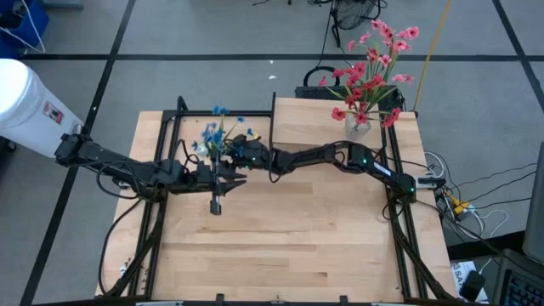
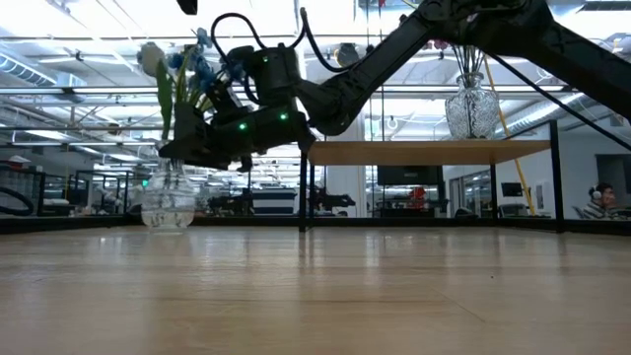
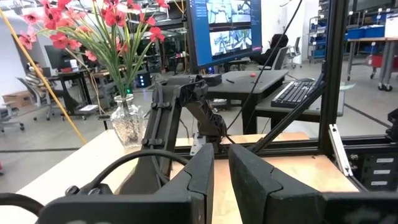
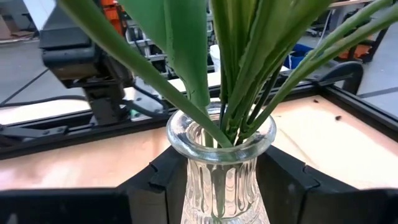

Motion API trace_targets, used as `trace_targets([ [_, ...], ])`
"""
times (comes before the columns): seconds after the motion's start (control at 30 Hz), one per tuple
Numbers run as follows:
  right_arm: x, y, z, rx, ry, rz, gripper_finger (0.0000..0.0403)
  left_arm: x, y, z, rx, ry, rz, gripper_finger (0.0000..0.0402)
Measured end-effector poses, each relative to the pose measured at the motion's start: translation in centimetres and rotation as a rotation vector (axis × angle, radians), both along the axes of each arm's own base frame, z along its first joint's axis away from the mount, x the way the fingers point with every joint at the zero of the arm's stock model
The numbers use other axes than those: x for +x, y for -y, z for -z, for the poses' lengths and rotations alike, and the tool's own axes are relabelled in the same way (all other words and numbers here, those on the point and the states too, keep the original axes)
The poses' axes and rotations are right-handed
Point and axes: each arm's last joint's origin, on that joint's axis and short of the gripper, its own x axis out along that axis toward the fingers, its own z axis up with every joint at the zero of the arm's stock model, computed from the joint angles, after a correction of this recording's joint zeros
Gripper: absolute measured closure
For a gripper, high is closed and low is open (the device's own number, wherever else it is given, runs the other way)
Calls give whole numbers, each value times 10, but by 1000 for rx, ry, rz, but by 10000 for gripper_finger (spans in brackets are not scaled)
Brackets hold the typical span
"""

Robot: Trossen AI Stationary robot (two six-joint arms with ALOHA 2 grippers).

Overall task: Pick and place flowers into a vace then onto a shelf
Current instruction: Put the transparent vase with flowers on the shelf

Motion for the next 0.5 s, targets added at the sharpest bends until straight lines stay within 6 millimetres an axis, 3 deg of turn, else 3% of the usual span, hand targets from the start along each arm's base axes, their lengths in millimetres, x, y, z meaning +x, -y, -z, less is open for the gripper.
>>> trace_targets([
  [0.5,1,-10,1,-1,-8,-15,255,-1,6,0,-16,0,29,344],
])
